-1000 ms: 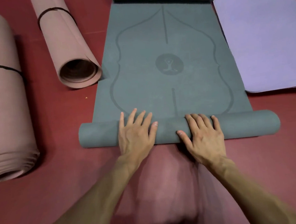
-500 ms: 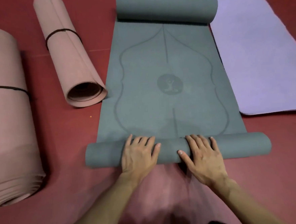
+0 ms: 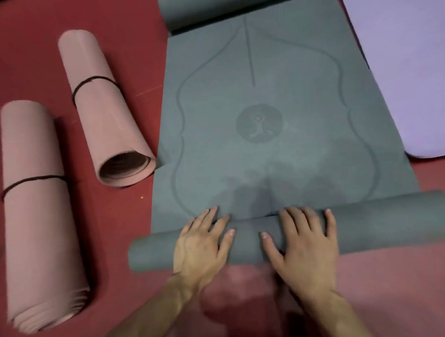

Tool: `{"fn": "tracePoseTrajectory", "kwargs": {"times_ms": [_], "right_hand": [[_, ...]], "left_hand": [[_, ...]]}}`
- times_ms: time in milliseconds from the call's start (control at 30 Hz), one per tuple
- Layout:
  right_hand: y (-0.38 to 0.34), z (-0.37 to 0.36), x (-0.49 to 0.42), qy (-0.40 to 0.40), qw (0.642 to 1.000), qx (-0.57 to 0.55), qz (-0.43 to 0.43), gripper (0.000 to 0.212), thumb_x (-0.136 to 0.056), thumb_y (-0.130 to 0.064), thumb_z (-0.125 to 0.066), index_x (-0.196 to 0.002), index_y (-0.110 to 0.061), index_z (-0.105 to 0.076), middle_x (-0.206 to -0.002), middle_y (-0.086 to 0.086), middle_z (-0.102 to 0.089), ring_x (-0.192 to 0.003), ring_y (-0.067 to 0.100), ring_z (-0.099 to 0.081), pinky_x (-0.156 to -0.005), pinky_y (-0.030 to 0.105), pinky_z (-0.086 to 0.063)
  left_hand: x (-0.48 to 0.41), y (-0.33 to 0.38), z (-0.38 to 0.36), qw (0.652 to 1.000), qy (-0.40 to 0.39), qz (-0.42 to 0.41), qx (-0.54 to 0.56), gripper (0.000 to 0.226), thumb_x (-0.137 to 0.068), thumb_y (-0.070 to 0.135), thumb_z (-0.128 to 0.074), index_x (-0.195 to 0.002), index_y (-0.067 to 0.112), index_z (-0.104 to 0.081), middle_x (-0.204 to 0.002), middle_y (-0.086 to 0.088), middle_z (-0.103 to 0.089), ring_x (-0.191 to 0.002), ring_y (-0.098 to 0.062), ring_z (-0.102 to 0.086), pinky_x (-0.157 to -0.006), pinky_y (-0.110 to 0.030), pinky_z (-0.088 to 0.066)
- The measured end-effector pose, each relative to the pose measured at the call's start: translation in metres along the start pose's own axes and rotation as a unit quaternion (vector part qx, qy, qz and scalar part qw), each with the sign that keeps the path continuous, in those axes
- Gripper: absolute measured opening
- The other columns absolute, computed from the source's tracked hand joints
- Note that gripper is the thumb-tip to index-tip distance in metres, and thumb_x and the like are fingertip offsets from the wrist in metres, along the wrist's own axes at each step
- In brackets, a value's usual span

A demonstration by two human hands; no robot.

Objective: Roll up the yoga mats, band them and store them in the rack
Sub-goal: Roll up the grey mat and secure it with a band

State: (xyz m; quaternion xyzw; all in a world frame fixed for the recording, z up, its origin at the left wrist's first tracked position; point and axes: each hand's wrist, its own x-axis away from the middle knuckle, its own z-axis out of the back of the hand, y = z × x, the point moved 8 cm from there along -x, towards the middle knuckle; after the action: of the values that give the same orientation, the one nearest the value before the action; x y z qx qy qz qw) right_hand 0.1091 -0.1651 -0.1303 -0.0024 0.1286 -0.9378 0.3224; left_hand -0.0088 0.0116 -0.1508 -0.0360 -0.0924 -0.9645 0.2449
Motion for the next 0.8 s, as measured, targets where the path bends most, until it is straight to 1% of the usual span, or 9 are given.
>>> {"fn": "tracePoseTrajectory", "kwargs": {"times_ms": [167, 300, 433, 500, 567, 600, 667, 733, 800], "right_hand": [[-0.001, -0.002, -0.009, -0.024, 1.0, 0.002, -0.014, 0.053, -0.094, -0.058, -0.053, -0.118, -0.015, -0.073, -0.125, 0.006, -0.07, -0.125, 0.033, -0.058, -0.12, 0.059, -0.024], [-0.001, -0.004, -0.042, 0.0, 1.0, 0.008, -0.017, 0.049, -0.095, -0.059, -0.05, -0.101, -0.017, -0.076, -0.111, 0.005, -0.075, -0.11, 0.033, -0.065, -0.118, 0.059, -0.028], [-0.01, -0.003, -0.064, 0.005, 0.999, 0.027, 0.041, 0.048, -0.097, -0.058, -0.049, -0.101, -0.018, -0.076, -0.106, 0.003, -0.077, -0.118, 0.03, -0.065, -0.118, 0.061, -0.026], [-0.014, -0.005, -0.058, 0.01, 0.997, 0.031, 0.076, 0.049, -0.097, -0.06, -0.051, -0.109, -0.019, -0.076, -0.112, 0.001, -0.076, -0.121, 0.029, -0.064, -0.119, 0.062, -0.024], [-0.015, -0.01, -0.057, 0.012, 0.995, 0.052, 0.079, 0.049, -0.097, -0.06, -0.049, -0.108, -0.02, -0.076, -0.108, 0.003, -0.075, -0.114, 0.031, -0.066, -0.118, 0.061, -0.025], [-0.016, -0.011, -0.061, 0.014, 0.995, 0.065, 0.068, 0.049, -0.098, -0.059, -0.048, -0.103, -0.02, -0.077, -0.102, 0.005, -0.075, -0.107, 0.033, -0.068, -0.116, 0.061, -0.029], [-0.017, -0.012, -0.072, 0.005, 0.995, 0.089, 0.043, 0.052, -0.098, -0.059, -0.042, -0.092, -0.021, -0.077, -0.089, 0.007, -0.074, -0.091, 0.035, -0.068, -0.108, 0.058, -0.039], [-0.02, -0.01, -0.081, -0.003, 0.994, 0.101, 0.03, 0.056, -0.097, -0.06, -0.038, -0.085, -0.021, -0.077, -0.081, 0.007, -0.073, -0.083, 0.034, -0.067, -0.096, 0.052, -0.044], [-0.022, -0.011, -0.085, -0.012, 0.994, 0.109, 0.027, 0.06, -0.096, -0.062, -0.036, -0.08, -0.021, -0.075, -0.077, 0.006, -0.072, -0.079, 0.033, -0.067, -0.088, 0.048, -0.044]], "left_hand": [[-0.007, 0.0, 0.0, 1.0, 0.011, 0.007, -0.017, 0.061, -0.104, 0.056, -0.025, -0.145, 0.03, -0.061, -0.156, 0.001, -0.052, -0.15, -0.018, -0.041, -0.124, -0.049, -0.029], [-0.041, -0.009, 0.005, 1.0, 0.019, 0.01, 0.003, 0.067, -0.1, 0.06, -0.027, -0.154, 0.027, -0.051, -0.164, 0.0, -0.041, -0.156, -0.018, -0.028, -0.127, -0.049, -0.023], [-0.074, -0.013, 0.005, 0.998, -0.055, 0.008, 0.03, 0.082, -0.09, 0.066, -0.014, -0.164, 0.031, -0.027, -0.174, 0.003, -0.016, -0.16, -0.012, -0.003, -0.129, -0.04, -0.003], [-0.085, -0.014, 0.002, 0.996, -0.087, 0.003, 0.037, 0.08, -0.093, 0.065, -0.02, -0.165, 0.031, -0.023, -0.174, 0.004, -0.013, -0.16, -0.011, 0.0, -0.129, -0.038, -0.001], [-0.091, -0.014, 0.003, 0.995, -0.073, -0.001, 0.062, 0.071, -0.098, 0.059, -0.031, -0.16, 0.026, -0.036, -0.171, 0.002, -0.025, -0.16, -0.014, -0.011, -0.13, -0.038, -0.009], [-0.092, -0.014, 0.01, 0.997, -0.032, -0.006, 0.069, 0.064, -0.099, 0.055, -0.034, -0.153, 0.024, -0.049, -0.165, 0.001, -0.039, -0.157, -0.015, -0.022, -0.129, -0.039, -0.015], [-0.084, -0.011, 0.035, 0.992, 0.112, -0.018, 0.061, 0.046, -0.1, 0.043, -0.042, -0.13, 0.02, -0.069, -0.141, 0.001, -0.064, -0.144, -0.019, -0.048, -0.122, -0.044, -0.031], [-0.063, -0.017, 0.05, 0.974, 0.218, 0.016, 0.059, 0.033, -0.099, 0.035, -0.051, -0.117, 0.019, -0.073, -0.123, 0.003, -0.072, -0.129, -0.022, -0.061, -0.115, -0.051, -0.04], [-0.041, -0.024, 0.046, 0.971, 0.221, 0.077, 0.048, 0.033, -0.099, 0.036, -0.051, -0.115, 0.019, -0.074, -0.118, 0.003, -0.074, -0.12, -0.023, -0.065, -0.114, -0.053, -0.04]]}}
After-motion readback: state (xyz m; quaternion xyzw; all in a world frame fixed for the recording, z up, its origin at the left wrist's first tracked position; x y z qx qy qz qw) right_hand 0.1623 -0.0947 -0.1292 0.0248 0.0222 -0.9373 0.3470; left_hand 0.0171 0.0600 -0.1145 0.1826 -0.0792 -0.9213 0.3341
